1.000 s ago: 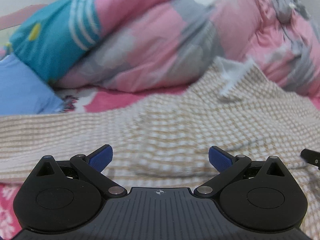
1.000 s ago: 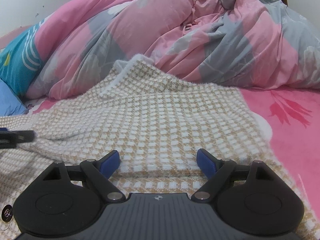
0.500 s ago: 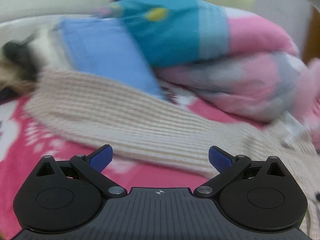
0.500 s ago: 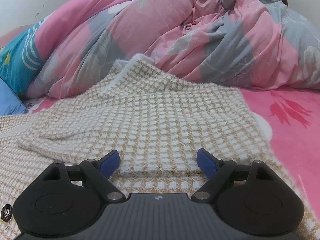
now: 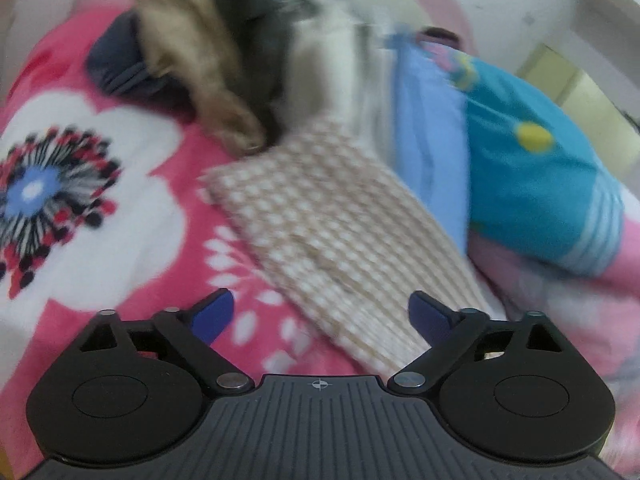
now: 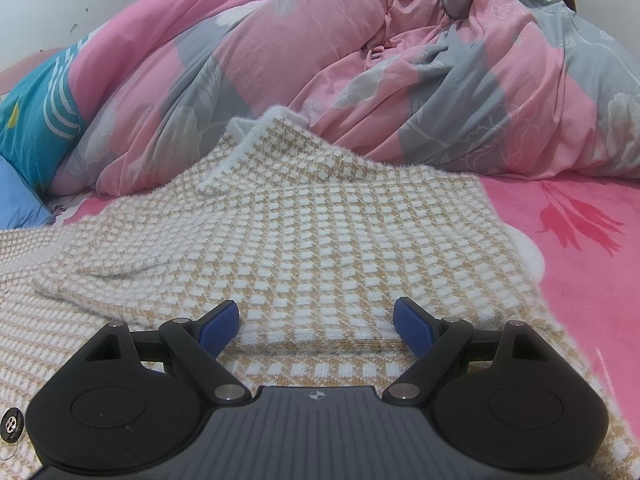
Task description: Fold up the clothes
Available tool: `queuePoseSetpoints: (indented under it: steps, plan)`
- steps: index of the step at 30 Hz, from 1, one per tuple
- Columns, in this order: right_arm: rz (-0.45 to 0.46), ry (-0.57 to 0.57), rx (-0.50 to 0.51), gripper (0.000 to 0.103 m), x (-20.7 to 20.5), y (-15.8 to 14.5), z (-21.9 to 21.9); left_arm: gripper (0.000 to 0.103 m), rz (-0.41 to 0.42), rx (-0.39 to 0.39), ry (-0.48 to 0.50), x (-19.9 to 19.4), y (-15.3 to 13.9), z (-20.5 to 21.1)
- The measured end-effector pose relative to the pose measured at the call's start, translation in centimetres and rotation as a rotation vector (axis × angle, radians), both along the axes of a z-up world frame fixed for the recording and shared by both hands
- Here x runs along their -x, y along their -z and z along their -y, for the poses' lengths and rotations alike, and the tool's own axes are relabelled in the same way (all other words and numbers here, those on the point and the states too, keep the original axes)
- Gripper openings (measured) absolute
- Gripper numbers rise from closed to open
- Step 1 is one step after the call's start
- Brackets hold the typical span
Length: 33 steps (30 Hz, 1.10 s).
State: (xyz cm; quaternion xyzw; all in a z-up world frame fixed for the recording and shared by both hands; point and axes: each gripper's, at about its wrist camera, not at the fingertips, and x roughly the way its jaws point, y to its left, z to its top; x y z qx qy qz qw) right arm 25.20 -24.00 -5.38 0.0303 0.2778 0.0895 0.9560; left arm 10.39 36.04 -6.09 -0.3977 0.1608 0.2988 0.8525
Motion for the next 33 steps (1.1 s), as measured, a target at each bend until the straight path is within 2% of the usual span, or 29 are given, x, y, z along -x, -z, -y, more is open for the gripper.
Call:
queuePoseSetpoints:
  steps: [3, 5, 7, 8, 10, 12, 13, 17, 19, 21, 25, 28, 31, 33]
  plan:
    - [0.000, -0.001, 0.000, 0.087, 0.0, 0.0, 0.0, 0.081, 0.032, 0.032, -0.029, 0.0, 0.7, -1.7]
    - [0.000, -0.001, -0.002, 0.087, -0.1, 0.0, 0.1, 0.079, 0.034, 0.017, -0.036, -0.5, 0.7, -2.4]
    - [0.001, -0.001, -0.002, 0.087, -0.1, 0.1, 0.1, 0.072, 0.019, -0.009, -0.038, -1.4, 0.6, -2.7]
    - [0.001, -0.001, -0.002, 0.087, -0.1, 0.1, 0.1, 0.060, 0.013, -0.022, -0.040, -1.8, 0.5, -2.8]
    - [0.002, -0.002, -0.003, 0.087, 0.0, 0.1, 0.0, 0.047, -0.014, -0.039, -0.053, -2.7, 0.4, -3.0]
    - [0.002, -0.002, -0.003, 0.087, -0.1, 0.0, 0.1, 0.023, -0.030, -0.076, -0.069, -3.0, 0.1, -2.9]
    - [0.002, -0.002, -0.001, 0.087, -0.1, 0.0, 0.0, 0.019, -0.037, -0.097, -0.077, -3.1, 0.0, -2.8]
    - [-0.010, -0.011, 0.004, 0.087, -0.2, -1.0, 0.0, 0.013, -0.020, -0.201, -0.062, -2.8, -1.0, -1.9]
    - [0.012, -0.020, 0.006, 0.087, 0.1, -2.1, -0.4, 0.012, 0.001, -0.264, -0.038, -2.4, -1.5, -1.3]
    - [0.017, -0.076, -0.002, 0.087, -0.1, -3.2, -2.5, 0.011, 0.039, -0.309, -0.016, -1.8, -2.1, -0.8]
    - [-0.003, -0.230, -0.028, 0.087, -1.4, -5.1, -7.9, 0.010, 0.186, -0.362, 0.048, -0.5, -4.1, 0.4]
    - [-0.011, -0.332, 0.023, 0.087, -2.5, -5.6, -13.4, 0.009, 0.294, -0.427, 0.136, -0.1, -6.3, 2.4]
    - [-0.045, -0.375, 0.115, 0.086, -4.3, -4.0, -18.0, 0.008, 0.391, -0.493, 0.227, 0.0, -8.7, 4.8]
    - [-0.093, -0.369, 0.176, 0.088, -5.7, -1.8, -19.7, 0.008, 0.455, -0.536, 0.287, 0.1, -10.4, 6.4]
